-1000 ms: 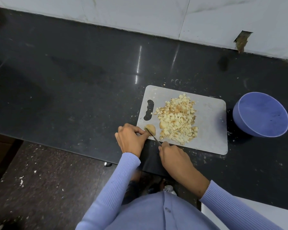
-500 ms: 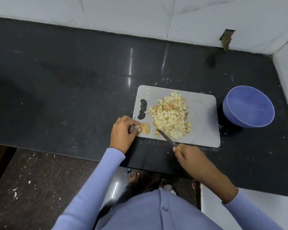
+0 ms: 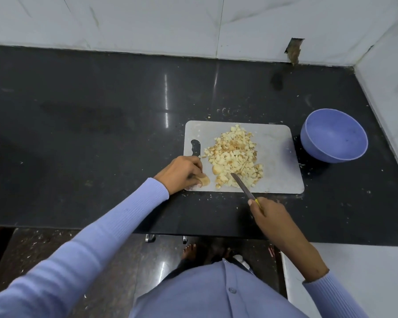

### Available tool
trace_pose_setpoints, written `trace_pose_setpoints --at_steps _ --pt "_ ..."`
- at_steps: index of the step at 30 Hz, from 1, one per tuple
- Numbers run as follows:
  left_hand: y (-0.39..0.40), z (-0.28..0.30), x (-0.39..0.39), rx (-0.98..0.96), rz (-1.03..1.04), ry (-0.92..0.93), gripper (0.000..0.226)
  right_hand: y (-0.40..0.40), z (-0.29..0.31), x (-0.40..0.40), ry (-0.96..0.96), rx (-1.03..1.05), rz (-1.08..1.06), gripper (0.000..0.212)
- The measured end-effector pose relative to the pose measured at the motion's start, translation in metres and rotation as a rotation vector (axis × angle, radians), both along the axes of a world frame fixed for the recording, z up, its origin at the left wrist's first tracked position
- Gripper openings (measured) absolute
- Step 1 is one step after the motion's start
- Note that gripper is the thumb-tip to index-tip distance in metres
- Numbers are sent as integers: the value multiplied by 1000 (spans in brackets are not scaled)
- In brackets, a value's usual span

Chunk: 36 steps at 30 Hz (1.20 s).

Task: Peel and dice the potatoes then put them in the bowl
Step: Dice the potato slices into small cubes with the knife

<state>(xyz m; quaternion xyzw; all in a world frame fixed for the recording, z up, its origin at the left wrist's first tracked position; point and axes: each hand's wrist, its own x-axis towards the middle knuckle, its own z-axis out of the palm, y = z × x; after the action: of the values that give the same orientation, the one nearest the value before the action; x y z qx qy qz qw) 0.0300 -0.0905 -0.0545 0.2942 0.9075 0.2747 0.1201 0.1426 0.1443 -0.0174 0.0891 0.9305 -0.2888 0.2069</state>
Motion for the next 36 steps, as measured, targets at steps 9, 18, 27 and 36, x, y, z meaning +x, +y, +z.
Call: trace_pose_setpoints --at_steps 9,18,27,36 --pt "24 -16 29 199 546 -9 15 -28 -3 -5 -6 -34 -13 36" --pt "28 -18 34 291 626 -18 10 -65 -11 -24 18 51 106 34" --pt "33 -13 33 266 698 -32 13 -69 -19 -4 -44 236 103 30" --pt "25 -15 39 336 639 -52 14 -61 -5 -2 58 126 63 30"
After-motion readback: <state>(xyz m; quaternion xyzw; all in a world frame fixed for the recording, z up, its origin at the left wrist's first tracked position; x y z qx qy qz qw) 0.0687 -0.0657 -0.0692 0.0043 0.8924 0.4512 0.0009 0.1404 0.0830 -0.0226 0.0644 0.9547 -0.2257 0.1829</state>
